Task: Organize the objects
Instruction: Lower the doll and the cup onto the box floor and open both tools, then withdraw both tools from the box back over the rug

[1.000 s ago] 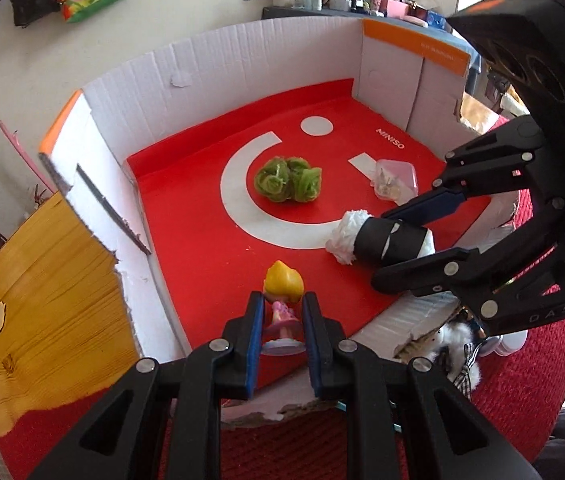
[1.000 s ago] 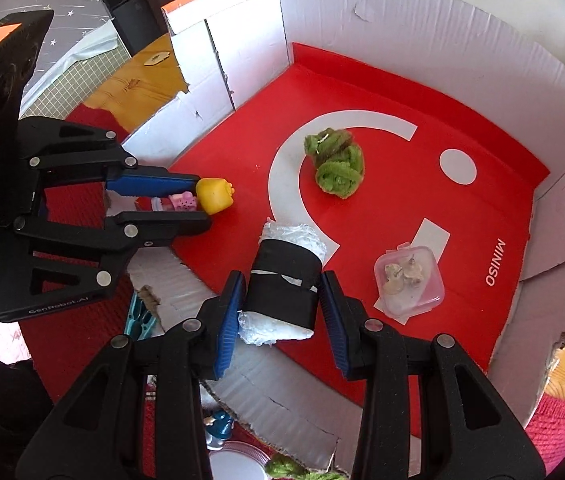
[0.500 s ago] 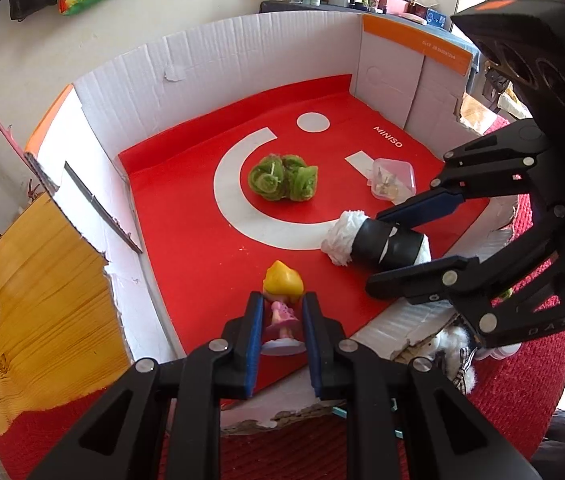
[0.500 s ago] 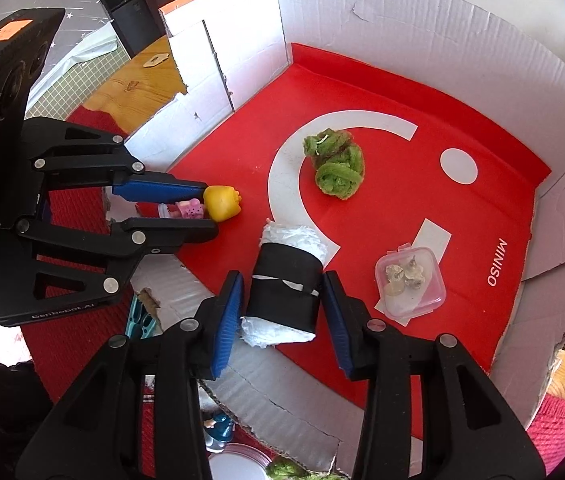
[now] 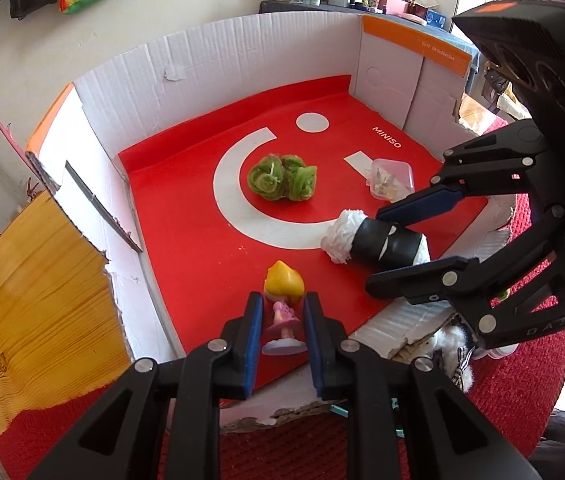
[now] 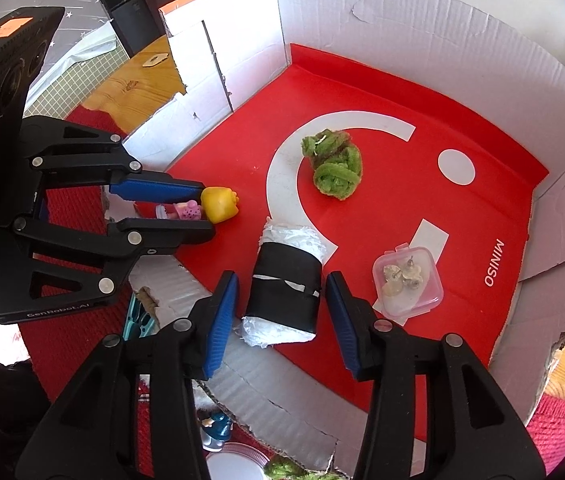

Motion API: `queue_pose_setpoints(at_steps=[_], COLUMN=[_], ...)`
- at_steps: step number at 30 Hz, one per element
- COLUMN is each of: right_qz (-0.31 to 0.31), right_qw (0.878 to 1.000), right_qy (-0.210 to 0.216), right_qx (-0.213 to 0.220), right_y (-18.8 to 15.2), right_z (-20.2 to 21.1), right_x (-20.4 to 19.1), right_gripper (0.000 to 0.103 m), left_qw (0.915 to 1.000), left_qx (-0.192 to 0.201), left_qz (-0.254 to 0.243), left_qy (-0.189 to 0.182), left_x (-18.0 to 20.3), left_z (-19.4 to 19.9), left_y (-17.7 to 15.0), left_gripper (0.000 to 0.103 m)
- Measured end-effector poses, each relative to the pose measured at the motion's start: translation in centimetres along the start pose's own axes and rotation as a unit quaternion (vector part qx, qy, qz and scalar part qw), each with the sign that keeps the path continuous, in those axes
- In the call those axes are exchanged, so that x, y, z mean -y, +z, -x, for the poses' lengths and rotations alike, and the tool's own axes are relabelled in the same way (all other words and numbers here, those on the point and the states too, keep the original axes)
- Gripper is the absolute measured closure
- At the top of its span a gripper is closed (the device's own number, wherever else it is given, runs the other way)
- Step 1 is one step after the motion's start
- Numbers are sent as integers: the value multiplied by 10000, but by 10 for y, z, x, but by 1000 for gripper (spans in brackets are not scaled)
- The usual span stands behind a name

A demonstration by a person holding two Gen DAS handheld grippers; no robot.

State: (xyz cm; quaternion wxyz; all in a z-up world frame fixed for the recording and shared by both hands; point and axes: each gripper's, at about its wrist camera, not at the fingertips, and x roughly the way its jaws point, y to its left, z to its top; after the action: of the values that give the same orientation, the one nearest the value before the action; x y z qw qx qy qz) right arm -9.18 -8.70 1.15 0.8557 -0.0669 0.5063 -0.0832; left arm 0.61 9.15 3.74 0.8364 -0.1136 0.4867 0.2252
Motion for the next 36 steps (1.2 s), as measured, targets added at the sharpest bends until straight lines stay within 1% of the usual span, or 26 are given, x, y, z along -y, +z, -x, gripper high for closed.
queue_pose_setpoints(at_steps=[6,8,9,10,12,16,19,21,22,26,28,30,33,34,36], right_qz=[-39,-38,-40,-39,-57,-153,-241,-275,-285,-344,-408,-444,-491,-498,-563], right_qw=[10000,10000,10000,10000,9999,9994,9984,9976,9971,9947,9929,9914,9881,9871,9845], right_qy=[-2,-13,-27,-35,-57,-102,-142,-195,-238,-362,-427,-463,-601,-636,-688], right_qx=[8,29,39,49,93,286,484,601,671,900,1029,1139,1328,1381,1509], right_y=[-1,-1,-1,-1,-2,-4,-8,-10,-11,-20,-26,-30,-40,-43,-51], right_z=[2,4,6,7,13,30,49,59,65,88,99,107,122,125,134], right_x=[0,0,0,0,0,0,0,-3,-4,-13,-17,-20,-26,-28,-31], right_gripper=[59,59,58,57,54,54,53,46,44,42,41,34,33,32,28], left_qw=[10000,10000,10000,10000,9999,9997,9992,9986,9982,9956,9943,9926,9900,9891,9865], left_qx=[9,29,46,59,88,196,338,454,510,786,906,1064,1273,1337,1490], left_qz=[8,17,21,23,34,133,210,270,308,495,546,571,604,621,680], left_qy=[5,11,17,25,40,-15,-39,-48,-57,-111,-122,-102,-72,-67,-46], left_x=[2,4,4,4,4,3,3,2,2,-1,0,3,7,7,9], left_z=[2,4,5,6,10,21,35,44,49,70,79,91,106,111,121], left_y=[1,1,1,1,1,-1,-3,-6,-7,-15,-19,-25,-31,-32,-37], left_gripper=[78,71,66,65,65,65,65,63,60,58,53,51,48,45,41])
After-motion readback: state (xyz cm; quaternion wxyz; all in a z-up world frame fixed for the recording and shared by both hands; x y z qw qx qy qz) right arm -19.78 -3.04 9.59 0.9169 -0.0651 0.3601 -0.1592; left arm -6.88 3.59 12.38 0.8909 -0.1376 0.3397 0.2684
